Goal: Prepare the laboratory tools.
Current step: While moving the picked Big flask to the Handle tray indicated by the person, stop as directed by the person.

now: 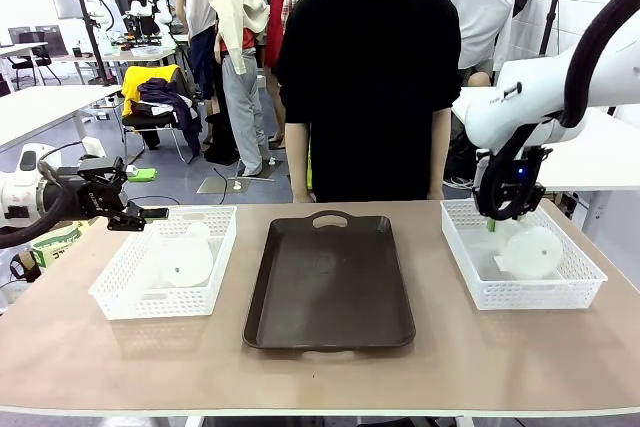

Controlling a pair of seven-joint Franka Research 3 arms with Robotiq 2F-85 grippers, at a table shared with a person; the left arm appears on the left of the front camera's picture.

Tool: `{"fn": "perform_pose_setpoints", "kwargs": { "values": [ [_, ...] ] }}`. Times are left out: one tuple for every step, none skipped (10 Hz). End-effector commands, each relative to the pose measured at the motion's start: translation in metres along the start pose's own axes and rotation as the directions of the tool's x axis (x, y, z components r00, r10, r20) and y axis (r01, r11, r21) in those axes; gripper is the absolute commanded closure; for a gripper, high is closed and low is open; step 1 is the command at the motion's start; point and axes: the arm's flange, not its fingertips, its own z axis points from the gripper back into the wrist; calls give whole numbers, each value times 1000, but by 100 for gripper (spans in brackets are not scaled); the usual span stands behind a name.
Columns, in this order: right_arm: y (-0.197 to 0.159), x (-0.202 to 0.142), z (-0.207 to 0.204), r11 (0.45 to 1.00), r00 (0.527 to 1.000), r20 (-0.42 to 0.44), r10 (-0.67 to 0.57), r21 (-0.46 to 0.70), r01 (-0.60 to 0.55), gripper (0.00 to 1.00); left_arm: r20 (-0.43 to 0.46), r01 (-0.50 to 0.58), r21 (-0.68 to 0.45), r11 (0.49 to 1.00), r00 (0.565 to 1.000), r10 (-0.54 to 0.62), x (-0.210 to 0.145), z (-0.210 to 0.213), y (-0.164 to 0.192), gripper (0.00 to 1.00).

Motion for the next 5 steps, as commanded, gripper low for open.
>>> {"fn": "perform_pose_setpoints", "kwargs": {
  "values": [
    [-8, -13, 40, 1000, 1000, 3, 1, 3, -1, 100, 5, 3, 4, 1000, 1000, -3, 0, 1, -1, 0],
    [-12, -19, 54, 1000, 1000, -13, 14, 20, -14, 100, 5, 3, 4, 1000, 1000, -3, 0, 1, -1, 0],
    [-15, -26, 67, 999, 999, -20, 29, 24, -28, 100, 5, 3, 4, 1000, 1000, -3, 0, 1, -1, 0],
    [-19, -32, 78, 999, 999, 2, 38, 32, -38, 100, 5, 3, 4, 1000, 1000, -3, 0, 1, -1, 0],
    [-23, -41, 89, 999, 999, 28, 40, 32, -41, 100, 5, 3, 4, 1000, 1000, -3, 0, 1, -1, 0]
  ]
}}
